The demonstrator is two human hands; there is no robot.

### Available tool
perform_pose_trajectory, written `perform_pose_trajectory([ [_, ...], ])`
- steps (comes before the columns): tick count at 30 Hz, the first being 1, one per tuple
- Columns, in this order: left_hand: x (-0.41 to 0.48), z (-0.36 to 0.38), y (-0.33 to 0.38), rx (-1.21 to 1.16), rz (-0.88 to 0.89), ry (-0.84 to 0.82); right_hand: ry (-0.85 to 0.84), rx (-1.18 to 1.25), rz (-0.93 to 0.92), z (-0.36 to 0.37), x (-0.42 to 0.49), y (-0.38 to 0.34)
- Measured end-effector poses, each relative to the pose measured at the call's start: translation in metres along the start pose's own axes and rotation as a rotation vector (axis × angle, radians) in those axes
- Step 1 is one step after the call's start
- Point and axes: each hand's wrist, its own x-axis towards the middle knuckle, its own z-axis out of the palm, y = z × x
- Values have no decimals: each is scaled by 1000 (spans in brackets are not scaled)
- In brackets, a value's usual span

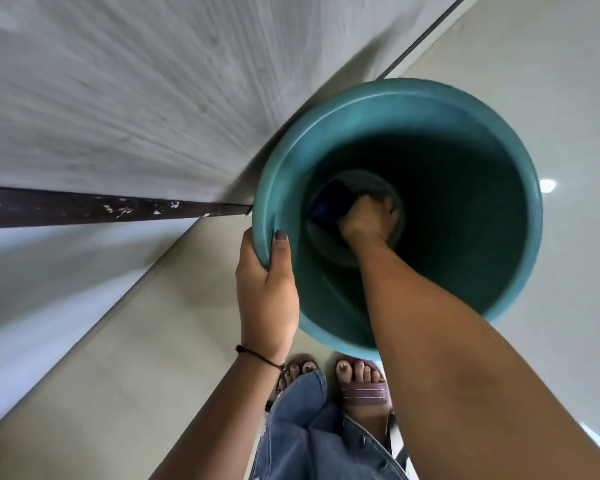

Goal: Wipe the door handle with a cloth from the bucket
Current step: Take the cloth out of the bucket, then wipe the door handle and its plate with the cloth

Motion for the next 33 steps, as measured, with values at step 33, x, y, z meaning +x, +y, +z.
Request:
perform_pose_trajectory([
  [33, -426, -501, 286, -573, 13, 158, -650, 918, -612, -300, -784, -86],
])
